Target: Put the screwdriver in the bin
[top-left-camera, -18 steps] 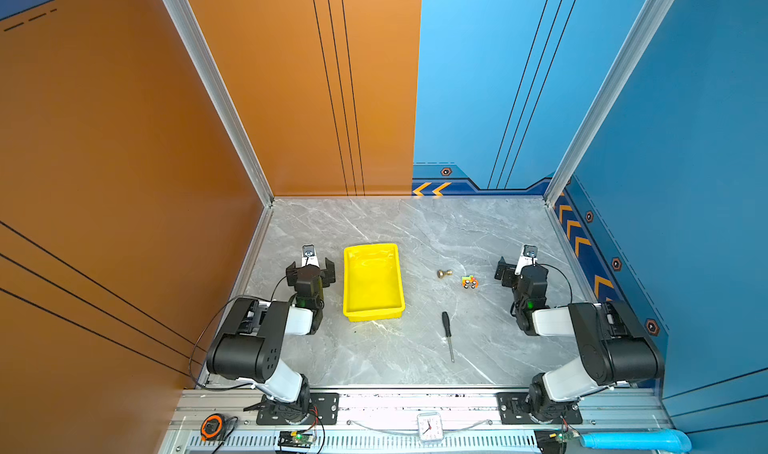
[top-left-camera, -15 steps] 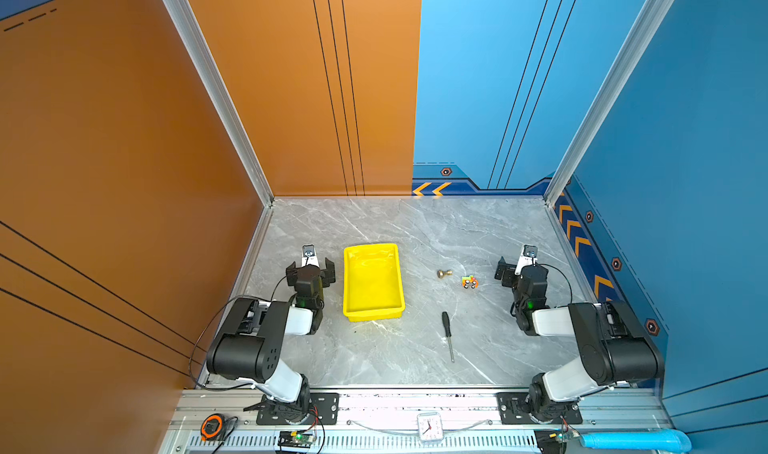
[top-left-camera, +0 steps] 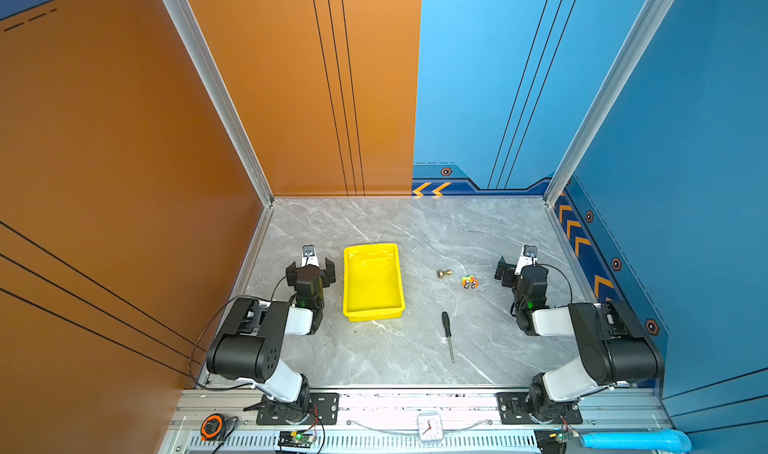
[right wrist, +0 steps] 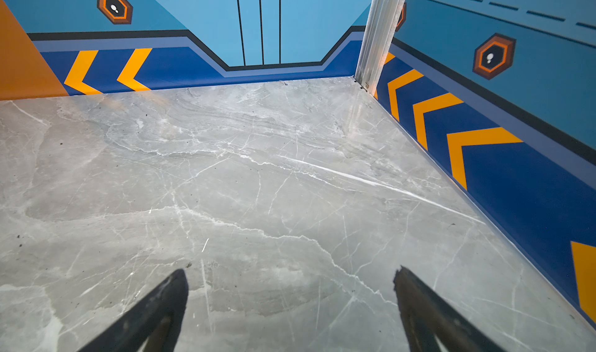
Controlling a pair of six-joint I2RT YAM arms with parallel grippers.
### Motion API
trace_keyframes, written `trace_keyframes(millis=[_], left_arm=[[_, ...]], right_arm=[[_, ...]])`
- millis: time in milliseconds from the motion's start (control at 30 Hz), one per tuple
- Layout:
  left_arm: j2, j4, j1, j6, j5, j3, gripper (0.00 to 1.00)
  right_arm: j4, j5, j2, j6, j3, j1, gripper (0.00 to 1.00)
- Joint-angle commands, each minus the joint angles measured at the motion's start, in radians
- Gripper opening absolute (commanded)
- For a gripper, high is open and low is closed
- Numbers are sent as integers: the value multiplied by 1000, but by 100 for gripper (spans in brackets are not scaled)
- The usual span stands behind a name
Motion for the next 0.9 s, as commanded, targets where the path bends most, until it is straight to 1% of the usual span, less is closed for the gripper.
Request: trace_keyframes(millis=[0,533,600,700,767,833,867], left_arm=[[4,17,12,-2,20,-7,98],[3,17,12,-3,19,-9,98],[2,17,12,-3,18,-9,98],[-21,-13,10,-18,-30,-2,98],[-35,-16,15,-17,-2,-9,98],[-46,-29,14,-5,8,-5,98],[-60,-56,9,-6,-12,5,98]], right_arm=[[-15,1,7,9,15,0,100],[-15,1,6,9,14,-1,100],[-12,18,4,7,13,6,100],[-43,35,-23,-3,18,20,100],[-38,48,-41,-4,8,24,100],[-102,82,-93,-9,22,37,100],[-146,91,-119,-12,33,41,100]])
